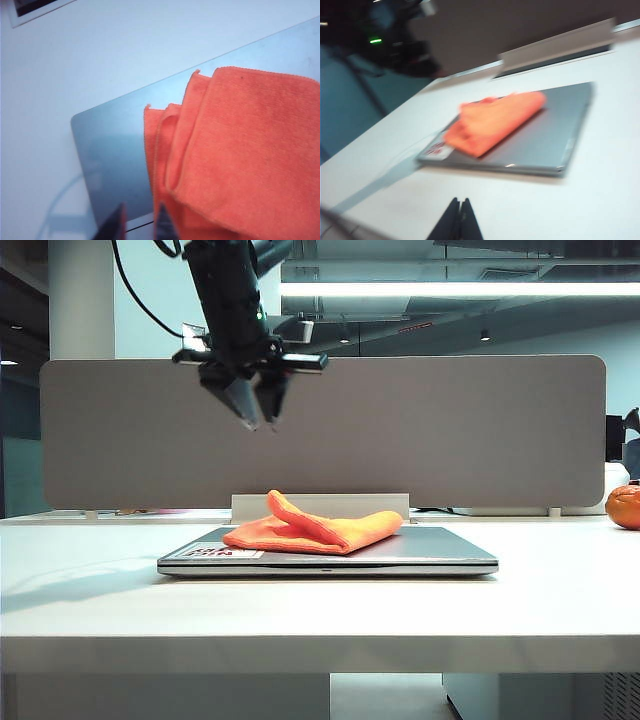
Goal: Pick up the orange rag and put it over the laptop.
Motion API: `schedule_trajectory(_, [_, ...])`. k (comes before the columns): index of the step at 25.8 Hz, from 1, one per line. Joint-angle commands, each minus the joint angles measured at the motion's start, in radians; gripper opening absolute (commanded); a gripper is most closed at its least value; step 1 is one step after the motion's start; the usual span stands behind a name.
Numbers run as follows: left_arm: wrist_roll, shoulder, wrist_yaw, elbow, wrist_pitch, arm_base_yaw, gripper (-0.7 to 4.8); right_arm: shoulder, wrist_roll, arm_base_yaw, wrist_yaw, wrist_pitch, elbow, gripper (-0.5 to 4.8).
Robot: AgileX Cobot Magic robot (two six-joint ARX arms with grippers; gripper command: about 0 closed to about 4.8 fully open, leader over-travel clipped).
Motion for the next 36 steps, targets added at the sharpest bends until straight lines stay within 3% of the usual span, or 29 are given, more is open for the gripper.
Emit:
schedule_trajectory(1, [0.03, -0.039, -0.014, 0.005, -0.008, -0.002, 0.06, -0.002, -0.067, 0.001, 0.119, -0.002, -0.003, -0.05])
schedule_trajectory(2, [0.042, -0.059, -0.014, 0.005, -0.013, -0.002, -0.06, -0.001, -0.113, 0.001, 0.204, -0.014, -0.003, -0.05])
schedule_trajectory(8, [0.063, -0.169, -0.01, 0.004, -0.056, -0.001, -0.06, -0.001, -0.25, 0.001, 0.419, -0.035, -0.003, -0.05])
schedule_trajectory(17, [0.066, -0.286, 0.002, 0.002, -0.147, 0.0, -0.06, -0.001, -0.314, 0.0, 0.562, -0.034, -0.003, -0.05])
schedule_trajectory(23, [0.08, -0.356, 0.064, 0.0, -0.18, 0.051, -0.06, -0.001, -0.313, 0.001, 0.572, -0.034, -0.003, -0.05])
schedule_trajectory(29, [0.063, -0.422, 0.171, 0.0, -0.218, 0.192, -0.06, -0.001, -0.31, 0.002, 0.573, -0.035, -0.003, -0.05])
schedule_trajectory(36, [0.076, -0.509, 0.17, 0.0, -0.269, 0.329, -0.06, -0.002, -0.31, 0.001, 0.573, -0.034, -0.003, -0.05])
